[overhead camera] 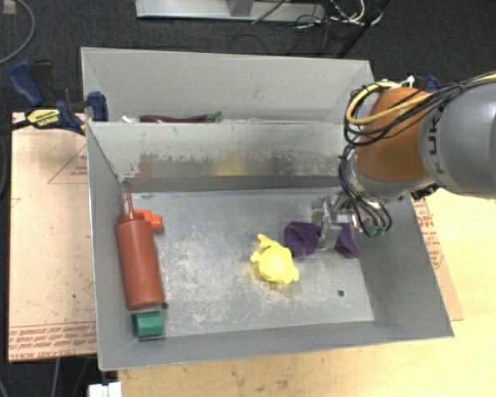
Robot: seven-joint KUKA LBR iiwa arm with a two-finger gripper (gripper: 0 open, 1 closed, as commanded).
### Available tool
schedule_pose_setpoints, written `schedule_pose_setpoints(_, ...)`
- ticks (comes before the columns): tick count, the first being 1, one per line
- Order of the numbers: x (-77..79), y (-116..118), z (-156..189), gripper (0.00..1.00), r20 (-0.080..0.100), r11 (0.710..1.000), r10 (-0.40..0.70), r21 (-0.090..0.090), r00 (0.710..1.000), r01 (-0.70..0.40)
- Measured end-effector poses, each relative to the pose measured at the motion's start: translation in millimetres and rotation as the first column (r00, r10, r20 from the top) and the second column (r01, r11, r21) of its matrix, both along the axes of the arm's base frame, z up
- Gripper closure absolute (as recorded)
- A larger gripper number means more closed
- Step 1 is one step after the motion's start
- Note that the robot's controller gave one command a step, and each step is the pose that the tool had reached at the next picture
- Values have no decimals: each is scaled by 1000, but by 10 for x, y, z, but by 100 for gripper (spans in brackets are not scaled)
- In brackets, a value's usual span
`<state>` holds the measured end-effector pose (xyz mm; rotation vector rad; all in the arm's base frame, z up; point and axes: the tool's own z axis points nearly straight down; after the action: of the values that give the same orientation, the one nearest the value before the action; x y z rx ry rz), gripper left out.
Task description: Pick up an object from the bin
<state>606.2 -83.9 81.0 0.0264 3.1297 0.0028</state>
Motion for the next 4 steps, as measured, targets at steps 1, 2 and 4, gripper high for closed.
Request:
schedule_pose_setpoints(1, 9, 1, 51, 100, 3, 1000, 0, 0, 1000, 0)
schedule_pose_setpoints(2, -8, 4, 114, 100, -3, 1000, 1, 1, 1000, -1)
schedule_pose_setpoints(4, 3, 4, 537, 100, 2, 1000, 1, 0, 1000, -1)
